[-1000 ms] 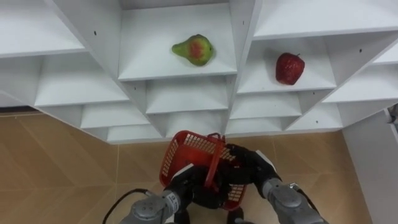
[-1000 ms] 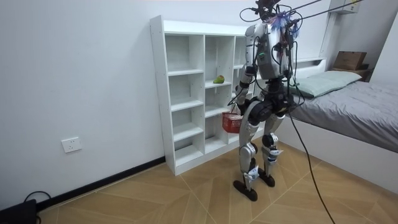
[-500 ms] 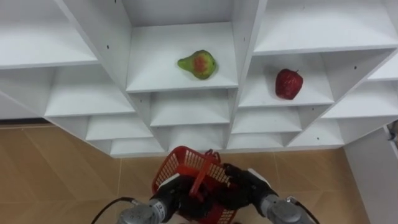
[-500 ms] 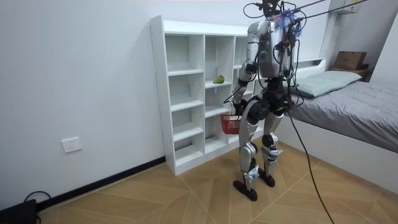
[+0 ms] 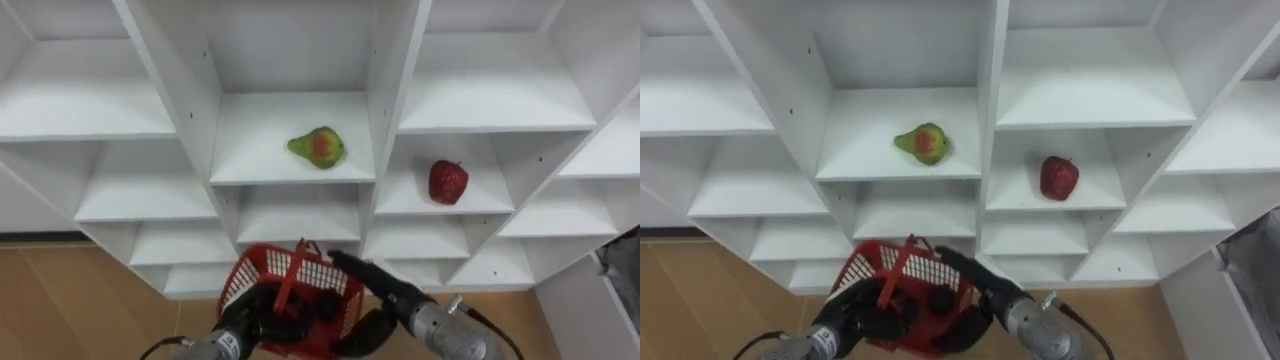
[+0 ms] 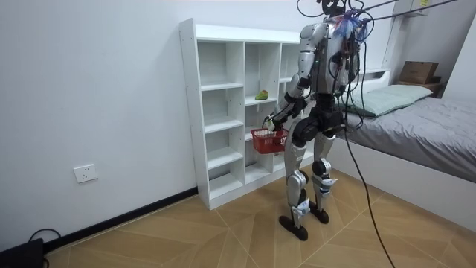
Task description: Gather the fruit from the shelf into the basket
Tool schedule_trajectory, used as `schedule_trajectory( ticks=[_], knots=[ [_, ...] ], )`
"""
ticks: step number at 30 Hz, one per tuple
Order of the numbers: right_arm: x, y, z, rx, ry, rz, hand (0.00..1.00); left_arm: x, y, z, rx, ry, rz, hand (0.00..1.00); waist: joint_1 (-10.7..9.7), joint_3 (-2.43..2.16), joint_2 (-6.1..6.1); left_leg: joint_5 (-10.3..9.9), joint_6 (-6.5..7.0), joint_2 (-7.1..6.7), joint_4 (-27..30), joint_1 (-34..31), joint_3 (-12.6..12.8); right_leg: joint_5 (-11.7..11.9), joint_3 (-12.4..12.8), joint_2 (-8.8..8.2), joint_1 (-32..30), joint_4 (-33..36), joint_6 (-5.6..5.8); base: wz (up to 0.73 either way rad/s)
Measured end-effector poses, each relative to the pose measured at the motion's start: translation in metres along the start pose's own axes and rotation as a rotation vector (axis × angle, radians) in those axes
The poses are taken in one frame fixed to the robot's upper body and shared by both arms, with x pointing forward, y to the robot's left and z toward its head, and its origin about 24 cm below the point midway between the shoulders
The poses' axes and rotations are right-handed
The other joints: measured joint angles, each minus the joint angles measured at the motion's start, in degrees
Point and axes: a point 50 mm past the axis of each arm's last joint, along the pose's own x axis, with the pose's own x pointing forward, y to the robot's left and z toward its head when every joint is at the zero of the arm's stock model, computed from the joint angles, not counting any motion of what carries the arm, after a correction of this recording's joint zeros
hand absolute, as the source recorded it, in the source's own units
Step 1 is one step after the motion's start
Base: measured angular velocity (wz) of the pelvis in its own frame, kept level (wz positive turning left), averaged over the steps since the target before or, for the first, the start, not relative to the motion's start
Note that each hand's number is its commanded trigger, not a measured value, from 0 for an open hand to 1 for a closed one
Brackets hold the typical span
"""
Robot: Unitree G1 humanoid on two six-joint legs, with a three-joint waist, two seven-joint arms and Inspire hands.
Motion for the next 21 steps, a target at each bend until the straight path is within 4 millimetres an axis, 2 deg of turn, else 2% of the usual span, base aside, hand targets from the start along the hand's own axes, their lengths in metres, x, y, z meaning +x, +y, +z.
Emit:
schedule_trajectory(
  ticks=[2,8,10,12,14,21],
  knots=[
    [-0.003,-0.005,0.013,-0.029,-0.061,-0.009,0.00,-0.004,0.006,0.000,-0.008,-0.014,0.025,1.00,0.53,0.11,-0.43,0.08,-0.08,-0.04,-0.90,1.26,0.09,-0.02,0.60,0.12,0.85,-0.08,0.02,-0.07],
    [-0.010,-0.008,0.030,-0.063,-0.138,-0.007,0.00,-0.011,0.012,-0.012,0.000,0.016,0.057,1.00,2.01,0.09,-1.46,0.06,-0.09,-0.05,-1.60,2.34,0.28,-0.04,0.79,0.24,1.96,-0.90,0.14,-0.04],
    [-0.011,-0.008,0.036,-0.068,-0.153,0.004,0.00,-0.015,0.013,-0.018,0.000,0.037,0.062,1.00,2.22,0.30,-1.74,0.01,-0.12,-0.07,-1.66,3.07,0.19,-0.15,0.77,0.22,2.68,-0.95,0.24,0.00],
    [-0.011,-0.010,0.042,-0.076,-0.174,0.000,0.00,-0.017,0.013,-0.022,-0.005,0.046,0.062,1.00,2.61,0.34,-1.84,-0.13,-0.15,-0.07,-1.67,3.32,0.03,-0.30,0.74,0.22,2.99,-0.93,0.29,0.04],
    [-0.011,-0.009,0.048,-0.078,-0.200,0.002,0.00,-0.017,0.013,-0.023,-0.006,0.050,0.064,1.00,2.76,0.72,-2.08,-0.20,-0.21,-0.08,-1.65,3.81,-0.39,-0.39,0.36,0.20,3.72,-1.00,0.28,0.08],
    [-0.015,-0.012,0.066,-0.099,-0.270,0.014,0.00,-0.025,0.015,-0.038,-0.022,0.113,0.077,1.00,3.03,0.73,-1.98,-0.31,-0.22,-0.07,-1.69,4.63,-0.78,-0.45,0.32,0.25,4.67,-1.69,0.31,0.03]
  ],
)
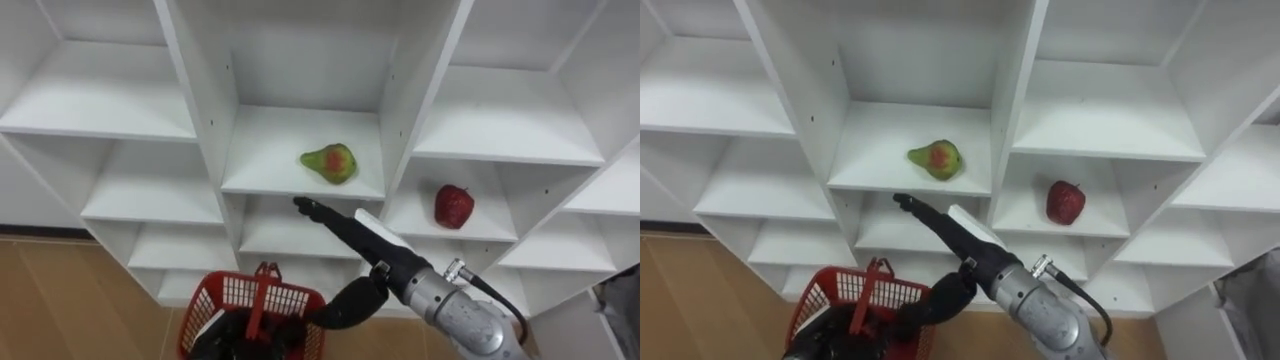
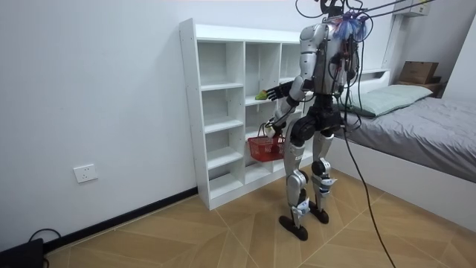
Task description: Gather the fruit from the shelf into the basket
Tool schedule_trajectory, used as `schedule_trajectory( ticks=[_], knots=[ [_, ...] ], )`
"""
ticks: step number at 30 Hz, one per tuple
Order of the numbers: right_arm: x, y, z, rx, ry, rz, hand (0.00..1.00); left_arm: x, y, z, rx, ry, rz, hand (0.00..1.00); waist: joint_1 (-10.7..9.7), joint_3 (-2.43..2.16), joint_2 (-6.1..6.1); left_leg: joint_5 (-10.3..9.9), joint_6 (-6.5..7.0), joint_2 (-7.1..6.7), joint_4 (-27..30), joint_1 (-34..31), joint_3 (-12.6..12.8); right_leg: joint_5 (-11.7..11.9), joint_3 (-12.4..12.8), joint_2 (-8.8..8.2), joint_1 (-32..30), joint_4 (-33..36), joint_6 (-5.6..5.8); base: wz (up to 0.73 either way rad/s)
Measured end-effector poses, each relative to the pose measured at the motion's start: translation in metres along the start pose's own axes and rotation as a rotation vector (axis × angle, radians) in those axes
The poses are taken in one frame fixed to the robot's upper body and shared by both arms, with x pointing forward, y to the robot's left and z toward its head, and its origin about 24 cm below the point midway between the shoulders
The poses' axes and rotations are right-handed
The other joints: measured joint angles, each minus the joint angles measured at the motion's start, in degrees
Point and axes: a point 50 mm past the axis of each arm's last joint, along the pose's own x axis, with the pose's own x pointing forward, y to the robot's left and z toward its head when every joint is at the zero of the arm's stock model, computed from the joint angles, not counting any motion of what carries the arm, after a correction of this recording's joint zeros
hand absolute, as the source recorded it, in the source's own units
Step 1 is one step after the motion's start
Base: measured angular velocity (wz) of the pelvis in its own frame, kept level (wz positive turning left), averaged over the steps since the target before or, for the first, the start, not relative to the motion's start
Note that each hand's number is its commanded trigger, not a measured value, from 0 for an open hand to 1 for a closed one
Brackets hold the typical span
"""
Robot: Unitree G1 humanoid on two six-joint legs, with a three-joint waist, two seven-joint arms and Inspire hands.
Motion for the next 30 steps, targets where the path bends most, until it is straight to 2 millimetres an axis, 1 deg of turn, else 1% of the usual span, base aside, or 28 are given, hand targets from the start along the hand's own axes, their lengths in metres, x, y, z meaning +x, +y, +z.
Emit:
schedule_trajectory(
  ticks=[5,8,9,10,12,15,16,19,21,22,23,24,26,30],
  knots=[
    [0.000,-0.004,0.015,-0.022,-0.056,-0.005,0.00,-0.006,0.006,-0.011,-0.037,0.024,0.034,1.00,0.00,-0.10,-0.14,-0.02,-0.02,0.01,-0.07,0.11,0.28,0.00,0.05,0.03,0.07,0.09,-0.01,0.00],
    [0.001,-0.005,0.019,-0.029,-0.074,-0.012,0.00,-0.007,0.008,-0.012,-0.029,0.029,0.045,1.00,0.10,-0.30,-0.45,-0.02,-0.02,0.01,-0.01,0.27,0.45,0.04,0.06,0.09,0.31,0.11,-0.01,0.00],
    [0.001,-0.005,0.019,-0.030,-0.075,-0.014,0.00,-0.007,0.008,-0.012,-0.029,0.030,0.046,1.00,0.07,-0.29,-0.47,-0.02,-0.02,0.02,-0.01,0.39,0.44,0.06,-0.01,0.09,0.53,0.09,0.00,0.04],
    [0.001,-0.007,0.020,-0.033,-0.078,-0.022,0.00,-0.008,0.009,-0.012,-0.030,0.031,0.050,1.00,0.07,-0.32,-0.52,-0.02,-0.02,-0.01,-0.01,0.50,0.22,0.08,-0.66,0.03,0.92,-0.04,0.02,0.10],
    [0.003,-0.011,0.023,-0.042,-0.088,-0.040,0.00,-0.008,0.009,-0.012,-0.029,0.031,0.056,1.00,-0.14,-0.38,-0.77,-0.02,-0.02,-0.03,-0.01,0.48,-0.10,0.08,-0.83,0.02,1.00,-0.12,0.02,0.08],
    [0.006,-0.020,0.028,-0.059,-0.109,-0.084,0.00,-0.008,0.010,-0.012,-0.033,0.029,0.068,1.00,0.06,-0.45,-1.19,-0.01,-0.03,0.01,-0.01,0.50,-0.69,0.07,-0.93,0.15,1.35,-0.35,0.00,0.07],
    [0.007,-0.025,0.030,-0.066,-0.117,-0.107,0.00,-0.008,0.011,-0.012,-0.035,0.028,0.073,1.00,0.22,-0.54,-1.43,-0.01,-0.05,0.04,-0.01,0.53,-0.75,0.11,-1.00,0.25,1.51,-0.96,-0.04,0.08],
    [0.006,-0.036,0.033,-0.077,-0.129,-0.175,0.00,-0.009,0.014,-0.012,-0.026,0.028,0.084,1.00,1.15,-0.45,-1.99,-0.09,-0.19,0.19,-0.03,0.96,-0.94,0.42,-1.36,0.55,2.63,-2.09,-0.04,0.07],
    [0.005,-0.040,0.033,-0.071,-0.131,-0.204,0.00,-0.009,0.015,-0.011,-0.029,0.026,0.088,1.00,1.45,-0.44,-2.39,-0.16,-0.26,0.19,-0.07,1.14,-1.52,0.59,-2.26,0.61,3.39,-2.66,-0.01,0.15],
    [0.004,-0.042,0.033,-0.052,-0.138,-0.221,0.00,-0.009,0.016,-0.011,-0.032,0.023,0.093,1.00,1.56,-0.23,-2.83,-0.15,-0.27,0.14,-0.14,1.16,-2.27,0.69,-2.63,0.65,3.98,-3.28,0.00,0.20],
    [0.004,-0.045,0.033,-0.037,-0.145,-0.236,0.00,-0.009,0.018,-0.010,-0.035,0.023,0.098,1.00,1.65,-0.10,-3.23,-0.17,-0.29,0.13,-0.24,1.14,-2.57,0.68,-2.83,0.68,4.03,-3.32,0.00,0.16],
    [0.005,-0.046,0.034,-0.031,-0.148,-0.240,0.00,-0.009,0.018,-0.011,-0.033,0.024,0.099,1.00,1.92,-0.07,-3.38,-0.19,-0.32,0.15,-0.25,1.11,-2.73,0.69,-2.83,0.71,4.02,-3.34,0.00,0.06],
    [0.009,-0.053,0.035,-0.022,-0.154,-0.264,0.00,-0.010,0.019,-0.012,-0.032,0.030,0.101,1.00,2.25,-0.07,-3.86,-0.21,-0.36,0.10,-0.25,0.94,-3.18,0.68,-3.38,0.62,4.06,-3.37,0.00,0.07],
    [0.021,-0.069,0.038,-0.055,-0.150,-0.282,0.00,-0.010,0.020,-0.012,0.011,0.047,0.094,1.00,2.71,0.08,-4.25,-0.21,-0.36,0.05,-0.01,0.69,-3.75,0.69,-4.06,0.54,4.15,-3.24,0.00,0.09]
  ],
)
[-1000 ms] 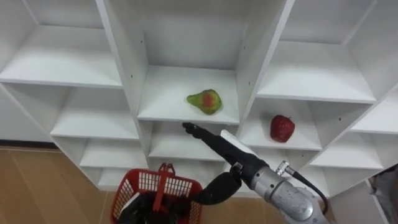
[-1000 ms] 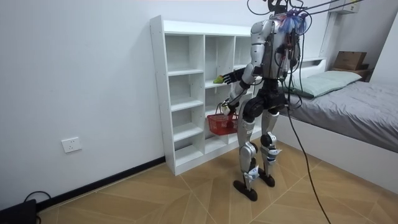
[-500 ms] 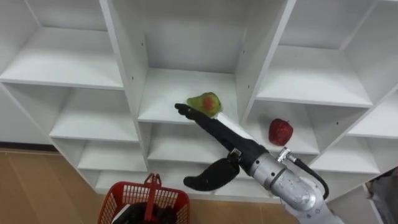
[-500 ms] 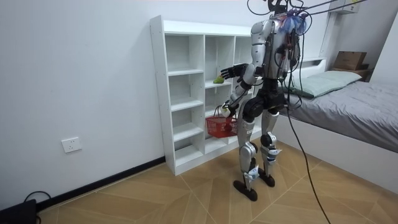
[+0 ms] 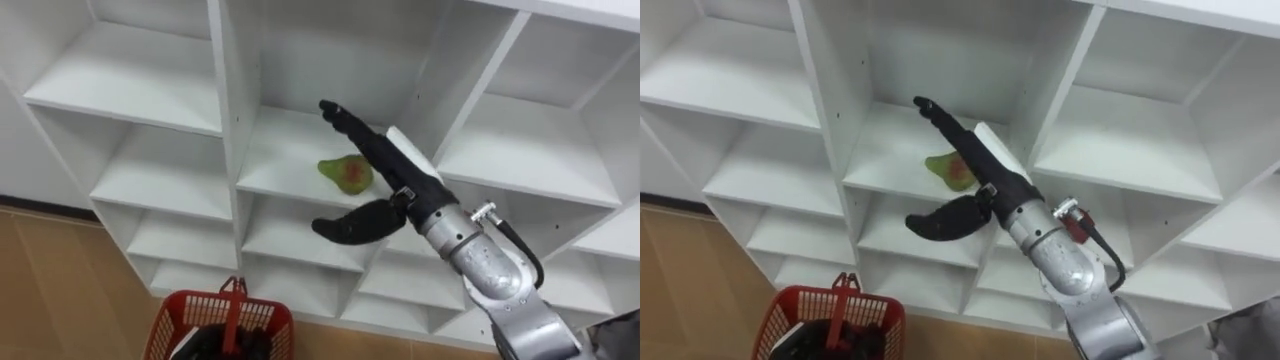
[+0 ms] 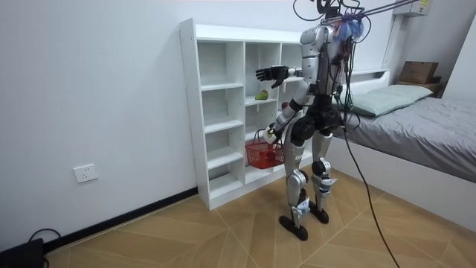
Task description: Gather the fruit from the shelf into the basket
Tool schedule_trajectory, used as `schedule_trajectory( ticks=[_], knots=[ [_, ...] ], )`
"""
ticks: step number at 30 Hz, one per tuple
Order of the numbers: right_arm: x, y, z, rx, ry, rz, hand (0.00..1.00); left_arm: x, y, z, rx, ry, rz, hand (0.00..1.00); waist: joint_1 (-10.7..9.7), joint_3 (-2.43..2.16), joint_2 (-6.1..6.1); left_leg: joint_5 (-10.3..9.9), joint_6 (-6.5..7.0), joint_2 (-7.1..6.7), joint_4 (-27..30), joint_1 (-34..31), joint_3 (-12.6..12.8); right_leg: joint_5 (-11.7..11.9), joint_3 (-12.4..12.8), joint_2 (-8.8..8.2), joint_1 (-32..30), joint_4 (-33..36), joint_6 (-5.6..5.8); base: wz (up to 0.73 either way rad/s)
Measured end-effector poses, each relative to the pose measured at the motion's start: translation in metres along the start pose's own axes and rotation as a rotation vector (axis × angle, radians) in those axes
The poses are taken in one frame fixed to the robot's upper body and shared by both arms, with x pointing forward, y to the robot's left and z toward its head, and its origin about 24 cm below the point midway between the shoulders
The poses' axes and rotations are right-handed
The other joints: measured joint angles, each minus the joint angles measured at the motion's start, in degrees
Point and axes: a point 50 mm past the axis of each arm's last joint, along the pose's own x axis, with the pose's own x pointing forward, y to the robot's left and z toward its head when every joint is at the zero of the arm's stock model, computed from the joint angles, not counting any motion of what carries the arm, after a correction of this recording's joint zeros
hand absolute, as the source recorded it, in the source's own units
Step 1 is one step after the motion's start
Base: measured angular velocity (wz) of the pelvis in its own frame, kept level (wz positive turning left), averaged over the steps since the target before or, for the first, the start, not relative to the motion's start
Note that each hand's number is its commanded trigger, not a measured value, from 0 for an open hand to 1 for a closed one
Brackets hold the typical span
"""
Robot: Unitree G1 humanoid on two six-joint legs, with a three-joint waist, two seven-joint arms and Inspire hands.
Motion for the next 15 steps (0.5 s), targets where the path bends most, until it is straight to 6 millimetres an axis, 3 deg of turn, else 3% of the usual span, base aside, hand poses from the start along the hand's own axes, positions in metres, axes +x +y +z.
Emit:
schedule_trajectory(
  ticks=[2,8,15],
  knots=[
    [0.008,-0.013,0.001,-0.014,0.001,-0.049,0.00,0.000,0.002,0.002,0.009,-0.003,-0.004,1.00,0.24,0.31,-0.73,0.01,-0.01,-0.03,0.11,-0.30,-0.41,0.00,-0.58,-0.03,-0.06,0.02,0.00,0.12],
    [0.017,-0.036,0.012,0.034,-0.051,-0.196,0.00,-0.001,0.007,0.001,0.023,0.019,0.007,1.00,0.37,0.38,-2.18,-0.03,-0.04,-0.17,0.59,-0.39,-1.79,0.01,-1.67,-0.13,0.74,-0.16,0.01,0.10],
    [0.017,-0.057,-0.002,0.036,0.012,-0.273,0.00,-0.002,0.017,0.003,0.025,0.030,0.022,1.00,0.60,0.04,-3.31,-0.21,-0.15,-0.24,1.25,-1.47,-3.54,0.00,-4.16,-0.45,0.80,0.05,0.04,0.15]
  ],
)
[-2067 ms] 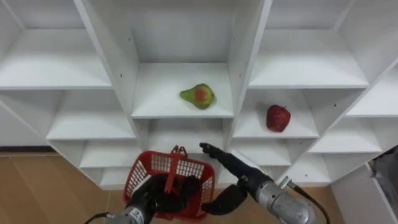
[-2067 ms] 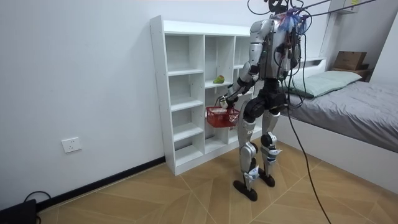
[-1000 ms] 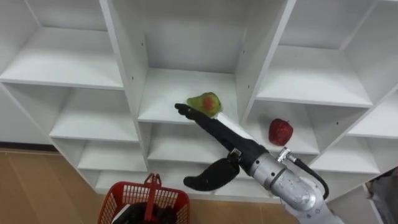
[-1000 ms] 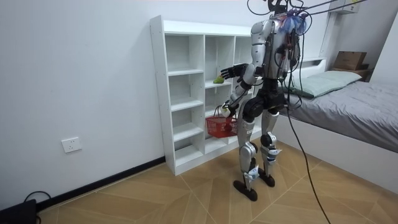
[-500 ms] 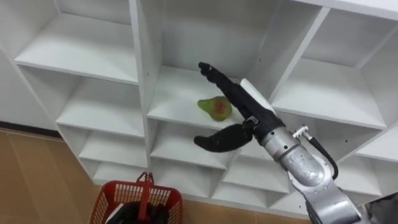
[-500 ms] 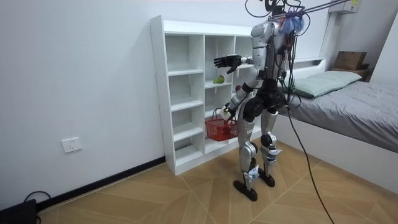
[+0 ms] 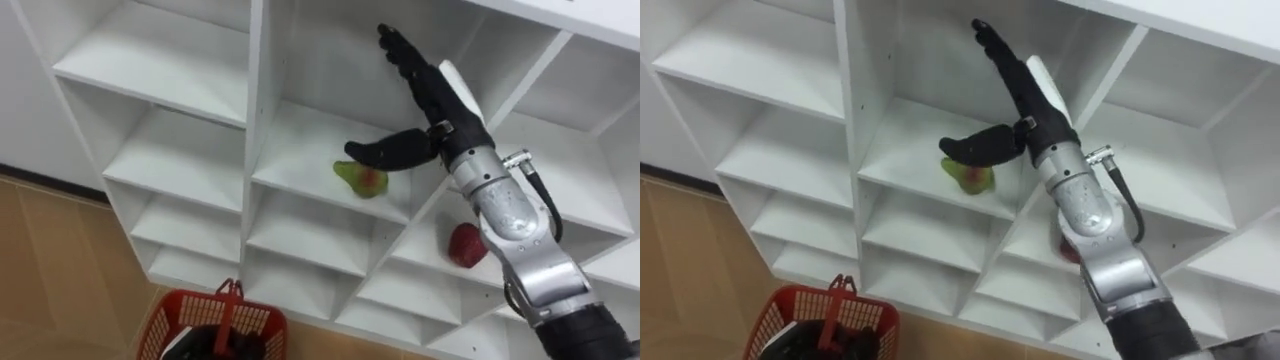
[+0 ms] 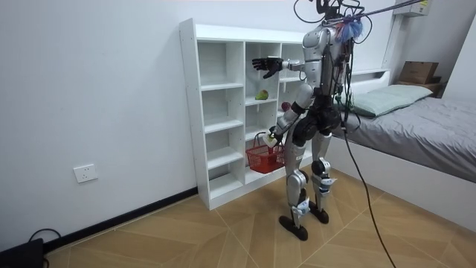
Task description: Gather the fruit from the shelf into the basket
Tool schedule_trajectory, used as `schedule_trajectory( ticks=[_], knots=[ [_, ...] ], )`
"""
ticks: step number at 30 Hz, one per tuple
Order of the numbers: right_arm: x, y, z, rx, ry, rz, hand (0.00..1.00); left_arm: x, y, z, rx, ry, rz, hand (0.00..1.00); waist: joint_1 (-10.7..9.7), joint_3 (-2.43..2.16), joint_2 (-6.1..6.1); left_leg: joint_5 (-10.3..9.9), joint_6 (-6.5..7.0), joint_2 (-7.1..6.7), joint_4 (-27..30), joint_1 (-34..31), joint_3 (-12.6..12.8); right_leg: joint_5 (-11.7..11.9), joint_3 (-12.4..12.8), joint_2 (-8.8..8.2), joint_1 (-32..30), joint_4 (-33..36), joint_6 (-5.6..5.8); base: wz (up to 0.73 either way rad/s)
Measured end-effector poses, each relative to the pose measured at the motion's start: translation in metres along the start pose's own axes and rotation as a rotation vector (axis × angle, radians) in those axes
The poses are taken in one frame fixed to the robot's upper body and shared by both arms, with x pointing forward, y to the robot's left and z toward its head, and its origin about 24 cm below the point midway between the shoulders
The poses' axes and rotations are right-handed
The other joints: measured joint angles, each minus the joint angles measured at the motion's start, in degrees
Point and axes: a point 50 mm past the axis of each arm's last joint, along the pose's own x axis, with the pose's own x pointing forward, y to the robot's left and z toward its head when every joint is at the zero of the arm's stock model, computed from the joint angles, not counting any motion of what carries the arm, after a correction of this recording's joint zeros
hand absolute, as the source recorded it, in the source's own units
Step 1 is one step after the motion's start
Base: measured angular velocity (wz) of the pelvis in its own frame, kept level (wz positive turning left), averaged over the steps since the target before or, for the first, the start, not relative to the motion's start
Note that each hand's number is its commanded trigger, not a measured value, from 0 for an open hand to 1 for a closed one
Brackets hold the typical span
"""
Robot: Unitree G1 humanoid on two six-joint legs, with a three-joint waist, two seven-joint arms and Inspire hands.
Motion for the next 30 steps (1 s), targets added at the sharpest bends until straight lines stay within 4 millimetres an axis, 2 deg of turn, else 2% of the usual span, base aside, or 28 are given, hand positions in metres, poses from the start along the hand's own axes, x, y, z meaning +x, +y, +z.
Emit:
schedule_trajectory(
  ticks=[4,7,12,14,17,23,26,30],
  knots=[
    [0.010,-0.014,-0.005,0.013,0.035,-0.049,0.00,-0.001,0.004,0.004,0.046,-0.003,0.000,1.00,-0.20,-0.06,-0.46,-0.15,-0.01,-0.20,2.05,-1.88,-1.46,0.00,-1.31,0.00,-0.15,-0.05,0.00,0.24],
    [0.009,-0.021,-0.010,0.034,0.056,-0.079,0.00,-0.002,0.006,0.007,0.058,-0.016,0.001,1.00,-0.02,-0.10,-0.61,-0.36,0.05,-0.59,3.06,-3.23,-2.57,-0.02,-2.20,-0.08,-0.45,-0.02,0.02,0.19],
    [0.005,-0.027,-0.024,0.091,0.116,-0.123,0.00,-0.003,0.011,0.009,0.071,-0.017,0.009,1.00,1.47,0.00,-1.06,-0.41,0.13,-0.84,4.33,-4.74,-3.00,0.01,-2.89,-0.18,-1.10,0.03,-0.01,0.07],
    [0.002,-0.028,-0.036,0.142,0.167,-0.137,0.00,-0.003,0.012,0.008,0.070,-0.014,0.012,1.00,2.29,0.23,-1.62,-0.41,0.12,-0.88,4.57,-5.04,-3.28,0.00,-3.29,-0.19,-1.10,-0.04,-0.01,0.07],
    [0.000,-0.029,-0.048,0.177,0.227,-0.147,0.00,-0.002,0.011,0.007,0.066,0.002,0.009,1.00,2.94,0.37,-1.57,-0.44,0.17,-1.06,5.02,-5.58,-3.79,0.00,-3.38,-0.21,-1.20,-0.15,0.00,0.08],
    [0.008,-0.032,-0.054,0.164,0.272,-0.135,0.00,-0.002,0.011,0.007,0.081,0.013,-0.002,1.00,3.19,0.54,-1.30,-0.40,0.16,-1.21,4.88,-6.24,-4.41,-0.02,-3.67,-0.23,-2.33,-0.06,0.02,0.01],
    [0.011,-0.034,-0.056,0.159,0.289,-0.130,0.00,-0.002,0.010,0.007,0.085,0.017,-0.008,1.00,3.34,0.33,-1.50,-0.39,0.17,-1.23,4.84,-6.71,-4.49,-0.01,-3.63,-0.22,-2.67,0.02,0.02,0.00],
    [0.010,-0.034,-0.060,0.158,0.300,-0.129,0.00,-0.001,0.010,0.009,0.085,0.021,-0.010,1.00,3.40,0.50,-1.21,-0.39,0.18,-1.28,5.05,-6.58,-4.68,0.04,-3.62,-0.23,-2.35,-0.01,0.05,0.03]
  ],
)
